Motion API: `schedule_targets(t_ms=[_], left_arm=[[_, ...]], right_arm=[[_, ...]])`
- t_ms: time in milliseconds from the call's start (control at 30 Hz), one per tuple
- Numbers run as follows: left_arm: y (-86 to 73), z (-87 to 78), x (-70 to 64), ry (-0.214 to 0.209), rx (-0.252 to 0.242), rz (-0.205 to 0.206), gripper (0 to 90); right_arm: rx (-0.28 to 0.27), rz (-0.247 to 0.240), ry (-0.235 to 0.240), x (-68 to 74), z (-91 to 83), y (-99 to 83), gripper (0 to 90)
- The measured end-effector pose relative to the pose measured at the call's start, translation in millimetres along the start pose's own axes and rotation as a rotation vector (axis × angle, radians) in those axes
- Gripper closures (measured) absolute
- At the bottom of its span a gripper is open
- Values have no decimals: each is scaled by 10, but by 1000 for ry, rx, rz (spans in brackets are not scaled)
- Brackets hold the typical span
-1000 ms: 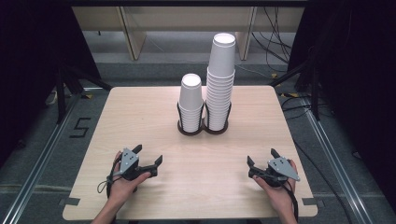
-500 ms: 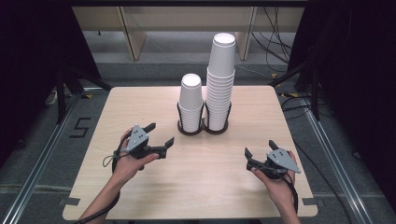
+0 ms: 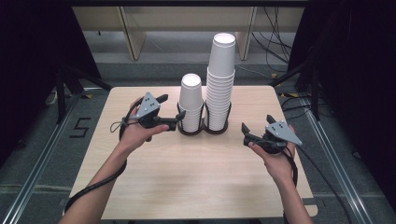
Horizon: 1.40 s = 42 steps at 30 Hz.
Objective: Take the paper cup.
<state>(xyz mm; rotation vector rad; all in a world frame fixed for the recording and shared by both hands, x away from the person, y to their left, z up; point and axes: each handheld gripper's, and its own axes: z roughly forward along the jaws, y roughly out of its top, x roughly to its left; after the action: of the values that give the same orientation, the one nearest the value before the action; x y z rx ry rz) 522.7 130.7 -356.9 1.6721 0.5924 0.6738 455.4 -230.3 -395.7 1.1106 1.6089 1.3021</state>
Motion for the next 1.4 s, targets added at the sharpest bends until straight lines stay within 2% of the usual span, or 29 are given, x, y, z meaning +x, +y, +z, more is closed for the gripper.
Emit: schedule_targets(t_ms=[33,67,100,133,167,200,267,300,400,433,467,500,600,667,733,833,933,1000,1033,1233,1400], left_arm=[[54,32,8,-7,1,7,127],[110,64,14,-14,6,16,128],[152,90,16,-22,10,20,129],[224,133,23,-34,15,30,129],[281,170,28,-44,20,36,137],[335,211,35,-60,25,42,137],[428,309,56,-87,48,50,139],[506,410,81,-104,59,41,140],[581,492,93,-103,67,46,140],[618,531,98,-100,72,60,141],[654,572,100,-104,78,63,142],[689,612,102,-109,83,63,142],[776,730,95,-118,96,64,143],[806,814,87,-133,117,58,143],[815,894,83,-134,140,54,143],[793,1032,53,-135,171,61,137],[782,1080,41,-139,178,58,136],[768,1125,36,-147,189,55,137],[753,1169,28,-149,200,52,137],[767,1230,10,-153,208,50,134],[793,1289,5,-152,213,46,134]], right_arm=[[0,-2,6,15,28,60,97],[-12,-30,13,17,77,158,97],[-5,-13,18,33,89,195,97],[-5,-13,18,33,89,195,97],[-28,-31,9,41,138,307,98],[-28,-31,9,41,138,307,98],[-28,-21,18,73,188,402,98],[-34,-22,32,86,237,502,97],[-48,-48,36,88,291,598,95],[-44,-31,36,107,313,639,95],[-46,-38,42,107,339,683,94],[-42,-19,47,117,361,728,92],[-56,-9,67,110,444,895,90],[-83,4,55,82,495,1025,90],[-80,18,57,64,557,1149,87],[-65,3,67,68,673,1344,69],[-46,9,73,79,727,1406,62],[-35,-10,71,93,773,1445,59],[-22,7,85,109,798,1469,57],[-5,-5,93,119,878,1511,55],[12,10,95,117,931,1553,53]])
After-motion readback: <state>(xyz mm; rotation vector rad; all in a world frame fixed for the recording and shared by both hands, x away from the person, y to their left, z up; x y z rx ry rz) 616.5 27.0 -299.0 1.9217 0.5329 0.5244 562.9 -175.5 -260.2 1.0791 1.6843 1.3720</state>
